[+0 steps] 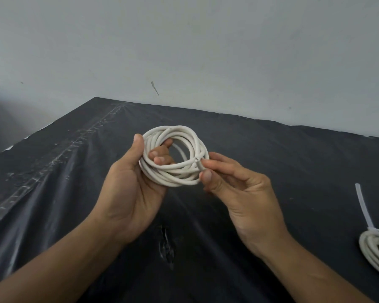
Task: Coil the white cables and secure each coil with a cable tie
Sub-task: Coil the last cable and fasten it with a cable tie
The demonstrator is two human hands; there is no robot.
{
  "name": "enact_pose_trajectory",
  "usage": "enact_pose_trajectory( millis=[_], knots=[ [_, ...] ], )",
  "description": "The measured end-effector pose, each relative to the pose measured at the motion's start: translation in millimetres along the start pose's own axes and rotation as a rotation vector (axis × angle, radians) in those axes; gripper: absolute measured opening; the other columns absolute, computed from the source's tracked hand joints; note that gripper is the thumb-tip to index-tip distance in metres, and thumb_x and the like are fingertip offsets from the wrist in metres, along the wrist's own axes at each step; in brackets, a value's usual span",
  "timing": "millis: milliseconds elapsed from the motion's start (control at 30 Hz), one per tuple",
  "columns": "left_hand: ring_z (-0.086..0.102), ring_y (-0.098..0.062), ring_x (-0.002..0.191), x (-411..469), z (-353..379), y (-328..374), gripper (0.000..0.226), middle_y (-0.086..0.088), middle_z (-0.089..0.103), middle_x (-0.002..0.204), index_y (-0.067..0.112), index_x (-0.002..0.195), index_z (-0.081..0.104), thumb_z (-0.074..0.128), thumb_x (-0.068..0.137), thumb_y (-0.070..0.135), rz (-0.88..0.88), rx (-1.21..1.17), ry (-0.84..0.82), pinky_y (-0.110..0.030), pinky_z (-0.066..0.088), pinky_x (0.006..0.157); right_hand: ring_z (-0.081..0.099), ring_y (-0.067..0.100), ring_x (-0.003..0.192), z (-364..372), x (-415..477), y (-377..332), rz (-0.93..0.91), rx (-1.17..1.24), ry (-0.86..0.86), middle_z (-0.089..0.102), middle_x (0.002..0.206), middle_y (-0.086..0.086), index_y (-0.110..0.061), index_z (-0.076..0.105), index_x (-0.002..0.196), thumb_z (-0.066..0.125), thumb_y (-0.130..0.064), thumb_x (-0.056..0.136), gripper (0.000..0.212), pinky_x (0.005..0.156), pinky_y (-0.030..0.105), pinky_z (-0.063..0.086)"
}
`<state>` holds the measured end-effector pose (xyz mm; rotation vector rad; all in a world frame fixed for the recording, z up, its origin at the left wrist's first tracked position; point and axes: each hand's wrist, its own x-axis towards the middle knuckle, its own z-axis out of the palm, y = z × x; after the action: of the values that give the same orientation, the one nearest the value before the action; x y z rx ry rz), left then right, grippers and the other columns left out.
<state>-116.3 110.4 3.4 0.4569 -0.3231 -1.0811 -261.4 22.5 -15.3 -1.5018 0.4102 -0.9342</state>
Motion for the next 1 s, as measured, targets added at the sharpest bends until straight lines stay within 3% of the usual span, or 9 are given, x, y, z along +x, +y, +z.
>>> enact_pose_trajectory(
  millis=[100,200,300,433,533,667,1000],
  knots=[
    [0.046,-0.003,0.054,-0.1,-0.4,-2.3,0.05,0.005,0.045,0.061,-0.001,0.098,0.065,0.037,0.101,0.04,0.025,0.028,0.032,-0.021,0.047,0.079,0.06,0.018,0.125,8.3,-2.7,1.6,0.146,0.187,-0.016,0.075,0.112,-0.003,-0.027,0.082,0.088,0.082,-0.036,0.058,0.032,0.096,0.044,0.056],
    [0.045,-0.005,0.055,-1.1,0.3,-4.9,0.057,0.004,0.044,0.061,0.003,0.077,0.073,0.037,0.102,0.04,0.03,0.018,0.049,-0.029,0.042,0.089,0.071,0.022,0.109,11.3,-3.3,0.3,0.195,0.318,-0.04,0.077,0.104,0.007,-0.021,0.081,0.09,0.081,-0.029,0.063,0.029,0.086,0.039,0.06],
    [0.047,-0.005,0.054,-2.6,2.9,-6.8,0.049,0.003,0.046,0.061,-0.001,0.101,0.064,0.037,0.102,0.04,0.03,0.027,0.061,-0.028,0.046,0.093,0.074,0.024,0.1,11.7,-2.4,1.0,0.189,0.367,-0.038,0.077,0.102,0.011,-0.017,0.08,0.089,0.081,-0.023,0.064,0.026,0.087,0.042,0.06],
    [0.05,-0.005,0.052,-3.6,5.1,-6.7,0.052,0.003,0.048,0.061,-0.006,0.122,0.054,0.038,0.101,0.038,0.004,0.0,0.083,-0.025,0.054,0.081,0.075,0.021,0.091,7.2,-2.5,-0.1,0.108,0.221,-0.04,0.078,0.094,0.01,-0.017,0.079,0.087,0.081,-0.021,0.068,0.019,0.086,0.034,0.059],
    [0.048,-0.005,0.052,-3.1,5.1,-4.1,0.049,0.003,0.045,0.062,-0.004,0.122,0.051,0.037,0.101,0.038,-0.03,-0.03,0.032,-0.023,0.056,0.067,0.075,0.016,0.086,1.7,-1.1,-5.3,0.029,0.057,-0.083,0.077,0.09,0.006,-0.013,0.076,0.088,0.078,-0.017,0.074,0.015,0.08,0.024,0.059],
    [0.047,-0.006,0.053,-3.4,3.9,-2.6,0.049,0.004,0.043,0.063,-0.005,0.114,0.057,0.042,0.098,0.039,-0.067,0.012,-0.007,-0.022,0.054,0.065,0.074,0.014,0.083,-5.9,0.5,-9.5,0.008,-0.044,-0.142,0.077,0.087,0.004,-0.006,0.072,0.089,0.078,-0.008,0.081,0.01,0.076,0.02,0.057],
    [0.048,-0.006,0.05,-2.9,5.1,2.2,0.049,0.004,0.044,0.062,-0.009,0.113,0.056,0.041,0.101,0.036,-0.084,-0.075,-0.015,-0.023,0.053,0.058,0.074,0.013,0.082,-7.4,0.1,-19.6,-0.08,-0.232,-0.164,0.075,0.087,0.001,-0.009,0.068,0.091,0.071,-0.029,0.081,0.022,0.073,0.02,0.059]
  ],
)
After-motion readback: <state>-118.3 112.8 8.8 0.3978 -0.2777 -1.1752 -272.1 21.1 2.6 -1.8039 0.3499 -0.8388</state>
